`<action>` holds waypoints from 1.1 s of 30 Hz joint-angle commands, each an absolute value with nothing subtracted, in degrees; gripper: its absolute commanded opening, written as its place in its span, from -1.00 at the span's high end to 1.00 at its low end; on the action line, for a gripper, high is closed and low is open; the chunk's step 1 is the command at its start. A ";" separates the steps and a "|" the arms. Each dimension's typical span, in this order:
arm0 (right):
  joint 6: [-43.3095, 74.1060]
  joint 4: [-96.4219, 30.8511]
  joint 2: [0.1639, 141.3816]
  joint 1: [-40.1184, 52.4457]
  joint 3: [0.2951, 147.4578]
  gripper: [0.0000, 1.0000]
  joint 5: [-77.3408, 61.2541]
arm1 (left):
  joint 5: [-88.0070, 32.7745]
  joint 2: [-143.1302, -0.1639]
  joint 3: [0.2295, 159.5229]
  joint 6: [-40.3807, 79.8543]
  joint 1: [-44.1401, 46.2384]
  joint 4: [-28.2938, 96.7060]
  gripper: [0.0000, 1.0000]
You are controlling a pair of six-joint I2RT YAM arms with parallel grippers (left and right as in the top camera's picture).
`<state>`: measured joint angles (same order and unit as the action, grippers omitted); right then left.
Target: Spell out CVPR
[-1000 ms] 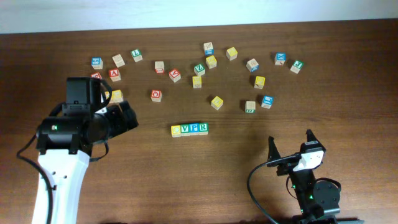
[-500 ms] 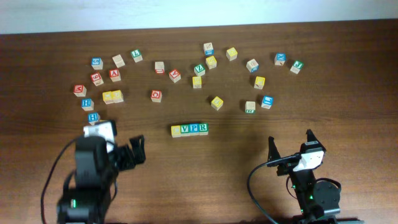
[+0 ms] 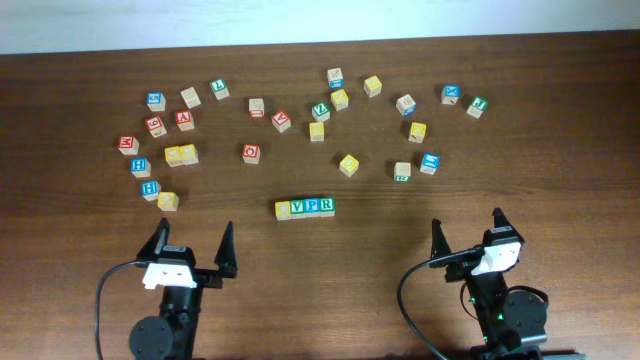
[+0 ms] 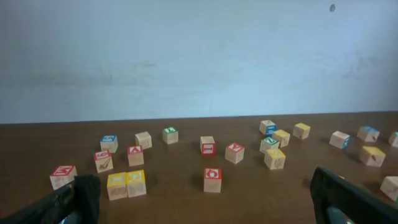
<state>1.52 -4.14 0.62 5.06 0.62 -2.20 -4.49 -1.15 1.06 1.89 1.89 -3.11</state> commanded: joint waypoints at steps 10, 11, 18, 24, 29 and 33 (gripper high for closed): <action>1.72 -4.51 0.21 4.84 0.32 -0.97 -1.91 | 9.50 -0.27 0.47 4.51 1.45 3.95 -0.98; 1.72 -4.51 0.21 4.84 0.32 -0.96 -1.89 | 9.43 -0.27 0.47 4.49 1.26 3.97 -0.98; 1.72 -4.51 0.21 4.84 0.32 -0.96 -1.91 | 6.66 -0.27 0.47 2.74 1.28 4.45 -0.98; 1.74 -4.51 0.21 4.84 0.32 -0.96 -1.91 | 5.21 -0.30 0.54 0.95 1.28 4.78 -0.99; 1.74 -4.51 0.19 4.84 0.32 -0.97 -1.91 | 6.28 -0.30 0.51 2.33 1.28 4.64 -0.98; 1.74 -4.51 0.21 4.84 0.32 -0.96 -1.91 | 5.78 -0.30 0.51 2.11 1.28 4.67 -0.98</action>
<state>1.56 -4.14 0.62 5.06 0.62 -2.20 6.00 -0.62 0.64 1.56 1.67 4.12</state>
